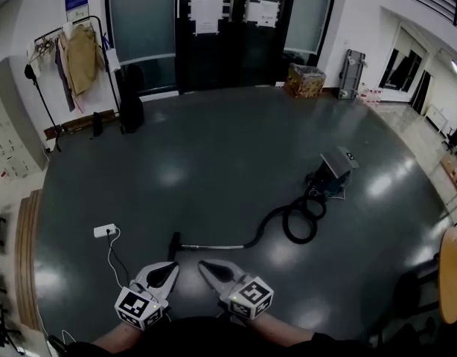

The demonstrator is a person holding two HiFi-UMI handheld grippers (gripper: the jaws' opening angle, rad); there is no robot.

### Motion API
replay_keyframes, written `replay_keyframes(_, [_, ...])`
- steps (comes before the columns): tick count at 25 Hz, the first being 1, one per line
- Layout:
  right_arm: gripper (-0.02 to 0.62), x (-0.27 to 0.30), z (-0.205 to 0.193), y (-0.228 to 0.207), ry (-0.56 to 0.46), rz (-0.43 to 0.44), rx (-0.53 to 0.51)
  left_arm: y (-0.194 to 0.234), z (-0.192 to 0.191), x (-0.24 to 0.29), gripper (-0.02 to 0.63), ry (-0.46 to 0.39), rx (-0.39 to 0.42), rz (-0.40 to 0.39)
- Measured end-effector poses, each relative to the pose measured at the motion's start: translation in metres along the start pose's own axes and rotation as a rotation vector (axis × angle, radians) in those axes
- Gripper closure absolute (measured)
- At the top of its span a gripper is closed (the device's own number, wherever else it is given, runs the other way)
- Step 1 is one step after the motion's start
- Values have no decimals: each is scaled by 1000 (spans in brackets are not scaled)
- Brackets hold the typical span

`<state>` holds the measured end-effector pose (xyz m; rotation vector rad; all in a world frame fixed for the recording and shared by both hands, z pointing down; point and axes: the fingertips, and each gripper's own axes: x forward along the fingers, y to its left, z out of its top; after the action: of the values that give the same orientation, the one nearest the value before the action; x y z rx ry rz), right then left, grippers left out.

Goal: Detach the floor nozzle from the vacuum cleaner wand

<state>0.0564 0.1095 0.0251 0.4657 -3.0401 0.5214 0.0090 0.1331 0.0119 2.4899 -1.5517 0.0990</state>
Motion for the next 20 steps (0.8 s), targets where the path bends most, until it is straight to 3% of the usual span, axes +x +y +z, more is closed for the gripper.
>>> replay_keyframes(10, [594, -12, -14, -22, 23, 4, 7, 5, -9, 14, 604, 7, 4, 65])
replay_keyframes(14, [594, 6, -22, -28, 52, -14, 19, 32, -14, 13, 604, 4, -15, 77])
replay_keyframes(20, [594, 60, -27, -40, 83, -78, 20, 94, -22, 19, 604, 6, -54, 36])
